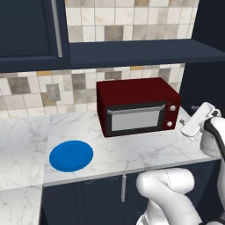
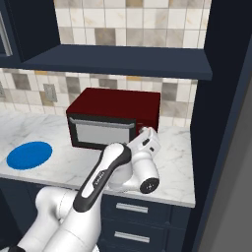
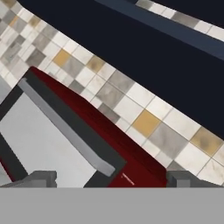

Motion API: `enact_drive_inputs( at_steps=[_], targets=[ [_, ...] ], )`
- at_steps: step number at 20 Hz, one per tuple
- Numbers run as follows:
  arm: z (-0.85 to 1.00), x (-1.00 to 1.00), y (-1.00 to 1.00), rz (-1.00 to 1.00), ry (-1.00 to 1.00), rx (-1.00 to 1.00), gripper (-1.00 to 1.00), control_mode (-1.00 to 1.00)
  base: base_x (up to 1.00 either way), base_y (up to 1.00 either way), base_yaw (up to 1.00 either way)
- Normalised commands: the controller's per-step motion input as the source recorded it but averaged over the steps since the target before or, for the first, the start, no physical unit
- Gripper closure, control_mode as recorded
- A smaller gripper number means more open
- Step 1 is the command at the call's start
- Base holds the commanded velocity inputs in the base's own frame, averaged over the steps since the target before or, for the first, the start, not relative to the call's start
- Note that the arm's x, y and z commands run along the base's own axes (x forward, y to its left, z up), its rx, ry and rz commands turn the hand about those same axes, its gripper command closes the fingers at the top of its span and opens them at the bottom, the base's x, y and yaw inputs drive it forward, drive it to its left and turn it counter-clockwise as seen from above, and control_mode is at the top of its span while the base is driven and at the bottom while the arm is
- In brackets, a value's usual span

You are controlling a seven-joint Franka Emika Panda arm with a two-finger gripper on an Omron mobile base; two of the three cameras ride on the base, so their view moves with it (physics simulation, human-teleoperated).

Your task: Pull the toaster oven rack outwards. Pick up the baguette from the plate and place it on the toaster oven rack. Close the toaster oven door fully and set the temperature to the lowest setting.

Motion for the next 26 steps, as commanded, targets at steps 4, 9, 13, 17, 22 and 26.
enact_drive_inputs(
  at_steps=[4, 9, 13, 17, 22, 26],
  targets=[
    [0.01, 0.16, 0.0, 0.0, 0.0, 0.0, -1.0, -1.0, 0.0, 0.0, 0.0],
    [0.0, 0.21, 0.0, 0.0, 0.0, 0.0, -1.0, -1.0, 0.0, 0.0, 0.0],
    [0.0, 0.27, 0.0, 0.0, 0.0, 0.0, -1.0, -1.0, 0.0, 0.0, 0.0],
    [0.0, 0.28, 0.0, -0.02, 0.01, 0.0, -1.0, -1.0, 0.0, 0.0, 0.0],
    [-0.02, 0.19, 0.0, -0.09, 0.04, 0.0, -1.0, -1.0, 0.0, 0.0, 0.0],
    [-0.15, 0.0, -0.04, -0.17, 0.01, 0.0, -1.0, -1.0, 0.0, 0.0, 0.0]
  ],
)
